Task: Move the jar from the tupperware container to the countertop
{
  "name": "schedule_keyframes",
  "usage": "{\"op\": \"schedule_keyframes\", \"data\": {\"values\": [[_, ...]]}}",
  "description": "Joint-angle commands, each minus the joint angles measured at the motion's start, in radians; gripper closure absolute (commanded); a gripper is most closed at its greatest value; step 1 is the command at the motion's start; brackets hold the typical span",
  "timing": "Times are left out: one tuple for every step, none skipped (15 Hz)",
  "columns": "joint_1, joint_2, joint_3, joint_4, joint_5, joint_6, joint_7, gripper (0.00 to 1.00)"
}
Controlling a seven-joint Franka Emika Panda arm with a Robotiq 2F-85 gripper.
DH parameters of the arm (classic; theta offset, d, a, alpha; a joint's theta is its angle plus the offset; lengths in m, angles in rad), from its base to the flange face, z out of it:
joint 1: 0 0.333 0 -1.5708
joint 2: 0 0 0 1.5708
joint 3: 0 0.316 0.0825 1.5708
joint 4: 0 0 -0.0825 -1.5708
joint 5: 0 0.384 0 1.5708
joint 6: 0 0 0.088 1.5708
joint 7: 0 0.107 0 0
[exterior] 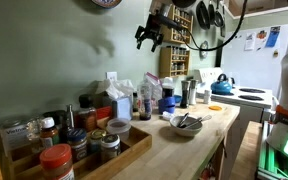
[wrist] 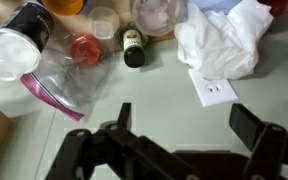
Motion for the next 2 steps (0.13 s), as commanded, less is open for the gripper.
{"op": "schedule_keyframes", "data": {"values": [[-0.036,-0.021,0.032,-0.001,0.048,0.024,-0.052,0.0],[-0.04,-0.034,0.035,-0.002,0.061,0.031,-0.071,0.0]]}}
